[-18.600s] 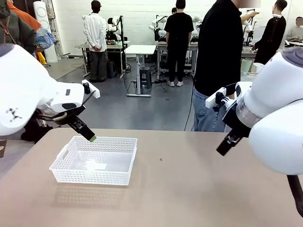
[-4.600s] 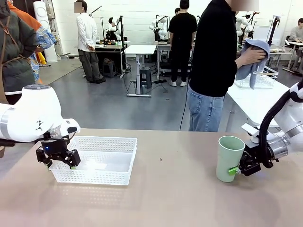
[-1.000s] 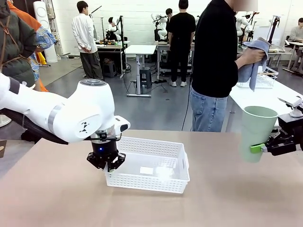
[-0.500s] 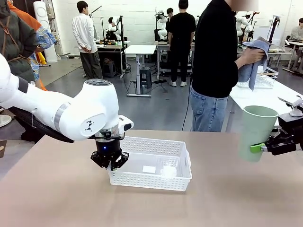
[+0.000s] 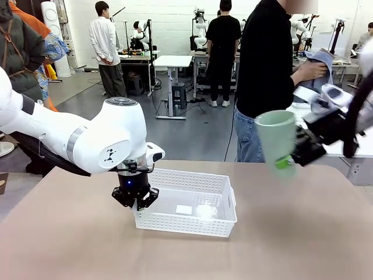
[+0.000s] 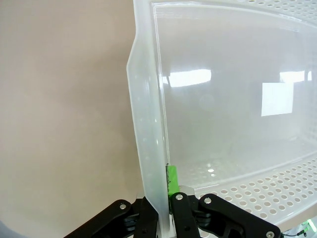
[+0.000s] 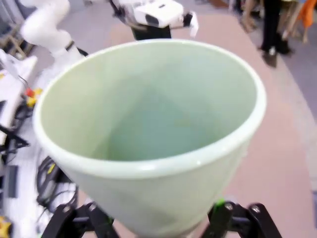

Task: Clean and organize the cups into the basket.
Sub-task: Pick up the Organizing basket and move it to the center of the table, then pick up the Reusable plastic cup from the right side of the table and place it inside the Organizing basket.

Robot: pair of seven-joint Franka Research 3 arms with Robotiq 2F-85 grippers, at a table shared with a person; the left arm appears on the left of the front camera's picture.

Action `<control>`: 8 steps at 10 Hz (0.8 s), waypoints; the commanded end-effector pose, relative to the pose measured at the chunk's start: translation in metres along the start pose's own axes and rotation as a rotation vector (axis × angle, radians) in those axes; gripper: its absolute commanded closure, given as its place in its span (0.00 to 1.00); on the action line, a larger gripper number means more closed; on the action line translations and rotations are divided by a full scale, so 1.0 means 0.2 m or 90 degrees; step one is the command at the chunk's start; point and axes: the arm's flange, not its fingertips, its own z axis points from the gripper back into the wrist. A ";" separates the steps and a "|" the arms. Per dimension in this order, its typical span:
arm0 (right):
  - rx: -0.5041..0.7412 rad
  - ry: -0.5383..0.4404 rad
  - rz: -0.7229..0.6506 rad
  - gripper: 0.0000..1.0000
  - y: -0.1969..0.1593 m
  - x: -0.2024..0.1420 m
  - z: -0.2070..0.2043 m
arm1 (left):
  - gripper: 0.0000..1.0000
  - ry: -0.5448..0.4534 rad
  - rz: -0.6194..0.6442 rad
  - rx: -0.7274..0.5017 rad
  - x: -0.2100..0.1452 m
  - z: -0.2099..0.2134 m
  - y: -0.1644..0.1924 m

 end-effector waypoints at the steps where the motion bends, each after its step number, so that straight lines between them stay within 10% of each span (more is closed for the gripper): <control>1: 0.015 0.184 -0.053 0.19 -0.07 0.27 -0.11 | 1.00 -0.006 0.001 0.002 -0.02 0.01 0.01; 8: 0.026 0.480 -0.094 0.19 -0.27 0.67 -0.74 | 1.00 -0.006 0.001 0.002 -0.02 0.01 0.01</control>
